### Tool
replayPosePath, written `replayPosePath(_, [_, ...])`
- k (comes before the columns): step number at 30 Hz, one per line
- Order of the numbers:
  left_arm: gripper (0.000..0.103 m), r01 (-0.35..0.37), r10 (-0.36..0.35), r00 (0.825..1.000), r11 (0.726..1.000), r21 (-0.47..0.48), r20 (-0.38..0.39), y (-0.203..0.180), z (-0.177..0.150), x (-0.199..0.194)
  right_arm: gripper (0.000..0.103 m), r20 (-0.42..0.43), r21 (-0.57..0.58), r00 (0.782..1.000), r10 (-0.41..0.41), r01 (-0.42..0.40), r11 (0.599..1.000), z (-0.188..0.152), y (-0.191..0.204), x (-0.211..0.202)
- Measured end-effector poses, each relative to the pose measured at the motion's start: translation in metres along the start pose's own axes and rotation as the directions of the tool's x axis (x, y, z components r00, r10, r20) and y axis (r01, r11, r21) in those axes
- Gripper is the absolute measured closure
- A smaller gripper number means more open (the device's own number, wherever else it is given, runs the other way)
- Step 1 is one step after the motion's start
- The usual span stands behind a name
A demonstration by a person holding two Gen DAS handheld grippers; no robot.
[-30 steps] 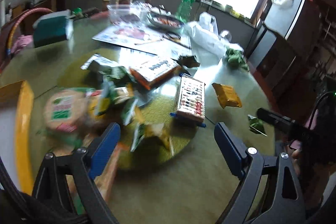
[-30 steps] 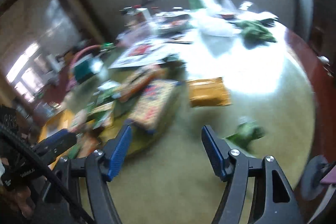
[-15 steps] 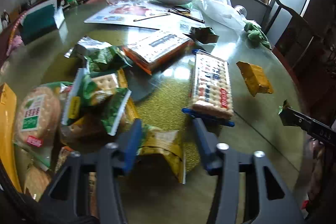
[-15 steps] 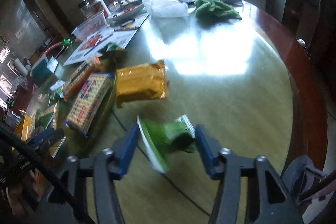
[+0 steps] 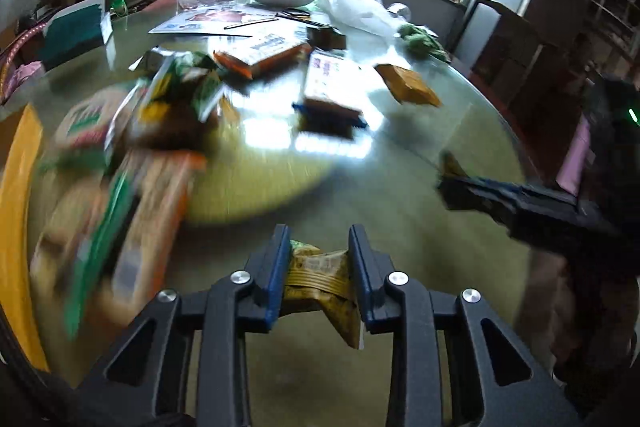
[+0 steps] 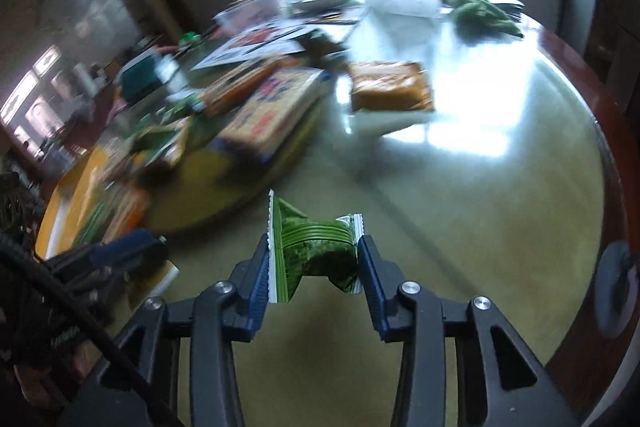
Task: Organize snacks
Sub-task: 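Grasp a small green bag with the right tool while the left tool grasps a yellow pack, then carry the green bag and yellow pack with both tools over the tray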
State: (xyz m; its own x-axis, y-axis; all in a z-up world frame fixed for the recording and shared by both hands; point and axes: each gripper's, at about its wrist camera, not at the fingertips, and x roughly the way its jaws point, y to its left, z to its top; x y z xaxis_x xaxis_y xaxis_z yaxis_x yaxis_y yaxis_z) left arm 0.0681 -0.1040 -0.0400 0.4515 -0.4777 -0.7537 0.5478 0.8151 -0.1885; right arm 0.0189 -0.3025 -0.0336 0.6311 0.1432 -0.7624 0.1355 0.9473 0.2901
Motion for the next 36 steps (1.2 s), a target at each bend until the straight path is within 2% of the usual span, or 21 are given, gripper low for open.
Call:
replayPosePath(3, [0.072, 0.038, -0.038, 0.999, 0.999, -0.036, 0.003, 0.003, -0.028, -0.022, 0.066, -0.01, -0.023, 0.999, 0.045, -0.045, 0.999, -0.015, 0.017, -0.006])
replayPosePath(7, [0.072, 0.012, -0.011, 1.0, 0.999, -0.042, 0.021, 0.006, -0.045, -0.041, 0.066, -0.015, -0.061, 0.997, 0.07, -0.071, 0.996, -0.025, 0.035, -0.005])
replayPosePath(13, [0.073, 0.021, -0.016, 0.999, 0.995, -0.098, 0.047, 0.019, -0.054, -0.056, 0.066, -0.035, -0.091, 0.992, 0.124, -0.127, 0.988, -0.033, 0.055, -0.004])
replayPosePath(15, [0.074, 0.04, -0.031, 0.995, 0.993, -0.108, 0.09, 0.021, -0.056, -0.067, 0.065, -0.038, -0.104, 0.991, 0.125, -0.128, 0.986, -0.037, 0.063, -0.005])
replayPosePath(17, [0.072, 0.021, -0.011, 0.994, 0.996, -0.092, 0.108, 0.02, -0.059, -0.073, 0.063, -0.039, -0.107, 0.99, 0.137, -0.141, 0.984, -0.04, 0.067, -0.006])
replayPosePath(19, [0.06, 0.023, -0.016, 0.996, 0.996, -0.085, 0.082, 0.021, -0.06, -0.07, 0.062, -0.035, -0.106, 0.989, 0.143, -0.146, 0.984, -0.042, 0.071, -0.005])
replayPosePath(21, [0.033, 0.021, -0.015, 0.998, 0.996, -0.088, 0.063, 0.022, -0.062, -0.07, 0.062, -0.045, -0.102, 0.989, 0.144, -0.147, 0.984, -0.043, 0.073, -0.002])
replayPosePath(23, [0.03, 0.025, -0.017, 0.997, 0.995, -0.102, 0.081, 0.023, -0.065, -0.074, 0.057, -0.042, -0.099, 0.991, 0.129, -0.133, 0.986, -0.044, 0.074, -0.002])
replayPosePath(27, [0.032, -0.033, 0.034, 0.999, 0.998, -0.056, 0.023, 0.015, -0.066, -0.064, 0.051, -0.051, -0.092, 0.993, 0.106, -0.11, 0.99, -0.042, 0.075, 0.001])
replayPosePath(28, [0.037, -0.036, 0.036, 0.999, 0.998, -0.056, 0.008, 0.016, -0.067, -0.06, 0.051, -0.054, -0.091, 0.993, 0.102, -0.107, 0.99, -0.041, 0.075, 0.003])
replayPosePath(29, [0.053, -0.029, 0.028, 1.0, 0.998, -0.059, -0.004, 0.016, -0.069, -0.057, 0.05, -0.053, -0.093, 0.994, 0.096, -0.101, 0.991, -0.04, 0.075, 0.004])
replayPosePath(30, [0.056, -0.027, 0.026, 0.999, 0.998, -0.062, -0.023, 0.016, -0.07, -0.052, 0.05, -0.049, -0.112, 0.996, 0.08, -0.085, 0.99, -0.039, 0.078, 0.006])
replayPosePath(32, [0.057, -0.029, 0.029, 1.0, 0.996, -0.08, 0.001, 0.019, -0.071, -0.053, 0.051, -0.048, -0.144, 0.998, 0.041, -0.048, 0.988, -0.039, 0.083, 0.009])
replayPosePath(34, [0.058, -0.036, 0.036, 0.999, 0.996, -0.084, 0.008, 0.02, -0.071, -0.053, 0.056, -0.049, -0.166, 0.999, 0.013, -0.02, 0.986, -0.04, 0.087, 0.013])
replayPosePath(35, [0.058, -0.036, 0.037, 0.999, 0.996, -0.084, 0.009, 0.02, -0.072, -0.054, 0.064, -0.051, -0.174, 0.999, 0.009, -0.018, 0.985, -0.041, 0.088, 0.014])
replayPosePath(36, [0.059, -0.032, 0.033, 0.999, 0.996, -0.089, 0.009, 0.021, -0.072, -0.054, 0.067, -0.055, -0.176, 0.998, 0.01, -0.02, 0.984, -0.042, 0.089, 0.015])
